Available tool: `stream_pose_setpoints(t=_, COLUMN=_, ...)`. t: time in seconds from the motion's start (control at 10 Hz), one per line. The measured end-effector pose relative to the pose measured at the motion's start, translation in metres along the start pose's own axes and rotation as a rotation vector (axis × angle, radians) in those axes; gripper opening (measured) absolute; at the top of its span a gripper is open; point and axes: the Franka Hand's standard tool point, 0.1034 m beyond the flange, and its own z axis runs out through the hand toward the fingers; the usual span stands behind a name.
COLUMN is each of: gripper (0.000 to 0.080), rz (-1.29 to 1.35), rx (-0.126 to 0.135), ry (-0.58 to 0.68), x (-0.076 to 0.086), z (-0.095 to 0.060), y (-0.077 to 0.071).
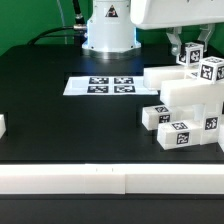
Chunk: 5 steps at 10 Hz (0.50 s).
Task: Assemble chair
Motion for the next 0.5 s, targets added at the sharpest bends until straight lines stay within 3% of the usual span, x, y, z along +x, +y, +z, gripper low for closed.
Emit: stream_pose_setpoints(t=0.5, gripper=0.0287, rz=0.035, rx=0.0, ry=0.0, x=0.0, z=0.0, y=0.0)
